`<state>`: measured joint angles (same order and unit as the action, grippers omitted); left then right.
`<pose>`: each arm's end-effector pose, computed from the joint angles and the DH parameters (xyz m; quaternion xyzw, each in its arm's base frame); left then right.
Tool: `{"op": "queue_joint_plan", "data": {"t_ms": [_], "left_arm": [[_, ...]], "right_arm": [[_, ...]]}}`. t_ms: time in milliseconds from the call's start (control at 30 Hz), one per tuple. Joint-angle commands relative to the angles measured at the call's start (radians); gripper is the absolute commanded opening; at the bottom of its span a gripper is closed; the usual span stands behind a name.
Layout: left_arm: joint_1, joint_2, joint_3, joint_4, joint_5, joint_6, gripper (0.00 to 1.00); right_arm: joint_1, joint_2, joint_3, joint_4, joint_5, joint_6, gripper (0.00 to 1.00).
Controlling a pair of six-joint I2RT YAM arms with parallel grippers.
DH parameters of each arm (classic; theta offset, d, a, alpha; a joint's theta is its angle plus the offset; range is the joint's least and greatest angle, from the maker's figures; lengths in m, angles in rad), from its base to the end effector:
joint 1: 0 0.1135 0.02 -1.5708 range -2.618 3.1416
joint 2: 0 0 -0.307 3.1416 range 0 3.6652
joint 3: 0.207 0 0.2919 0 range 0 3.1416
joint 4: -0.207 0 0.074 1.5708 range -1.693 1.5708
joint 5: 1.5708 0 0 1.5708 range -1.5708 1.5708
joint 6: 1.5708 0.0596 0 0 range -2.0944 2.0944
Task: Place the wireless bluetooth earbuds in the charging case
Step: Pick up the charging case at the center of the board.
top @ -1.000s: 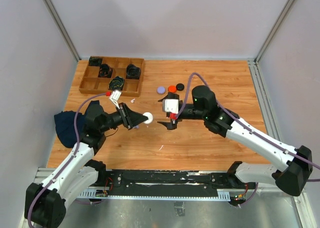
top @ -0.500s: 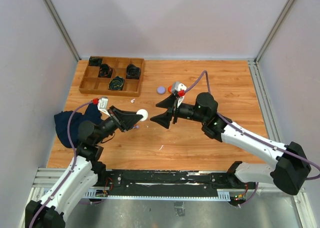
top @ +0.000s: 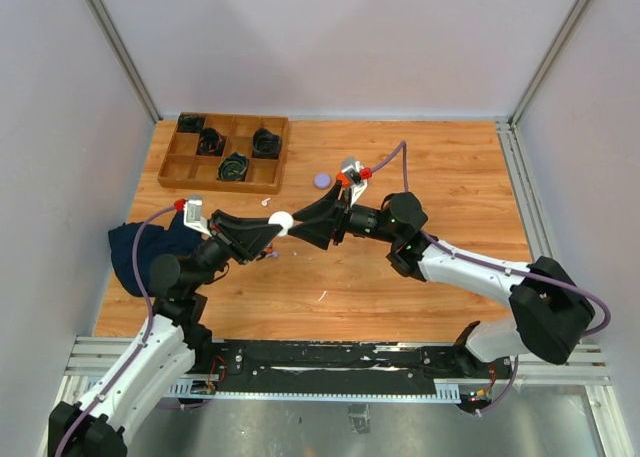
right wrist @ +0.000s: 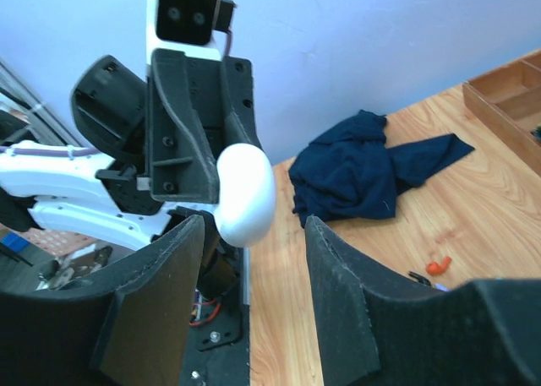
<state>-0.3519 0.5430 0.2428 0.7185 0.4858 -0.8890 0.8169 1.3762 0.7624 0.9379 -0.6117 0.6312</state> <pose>0.1440 -0.0825 0.2964 0.0541 0.5634 -0.5798 0.5860 0.2113 0.2750 0.3383 -0.2950 0.5316 0.6446 0.4636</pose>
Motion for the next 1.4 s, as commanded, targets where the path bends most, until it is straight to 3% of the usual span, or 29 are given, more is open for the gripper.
{"op": "queue_joint_plan", "data": {"t_ms": [0,467,733,833,933,1033,1100,1367], "left_arm": [[-0.021,0.019,-0.008,0.095,-0.023,-0.024,0.0],[-0.059,0.076,0.004,0.193,-0.033,-0.061,0.0],[-0.067,0.097,0.001,0.234,-0.031,-0.076,0.02],[-0.067,0.103,-0.004,0.234,-0.021,-0.069,0.07],[-0.067,0.097,-0.018,0.242,-0.031,-0.056,0.22],[-0.067,0.099,-0.022,0.253,-0.032,-0.037,0.43],[-0.067,0.111,-0.018,0.255,-0.017,-0.023,0.5],[-0.067,0.172,0.056,0.181,0.087,0.078,0.63]], "right_arm": [[-0.009,0.015,0.004,0.176,-0.061,0.08,0.5],[-0.005,0.035,0.002,0.249,-0.088,0.105,0.4],[-0.007,0.038,-0.007,0.29,-0.113,0.098,0.26],[-0.011,0.026,-0.011,0.278,-0.125,0.081,0.18],[-0.022,0.008,-0.005,0.237,-0.169,0.053,0.14],[-0.041,-0.025,0.009,0.137,-0.226,0.006,0.11],[-0.057,-0.058,0.024,0.038,-0.264,-0.044,0.1],[-0.085,-0.208,0.149,-0.641,-0.319,-0.462,0.1]]}}
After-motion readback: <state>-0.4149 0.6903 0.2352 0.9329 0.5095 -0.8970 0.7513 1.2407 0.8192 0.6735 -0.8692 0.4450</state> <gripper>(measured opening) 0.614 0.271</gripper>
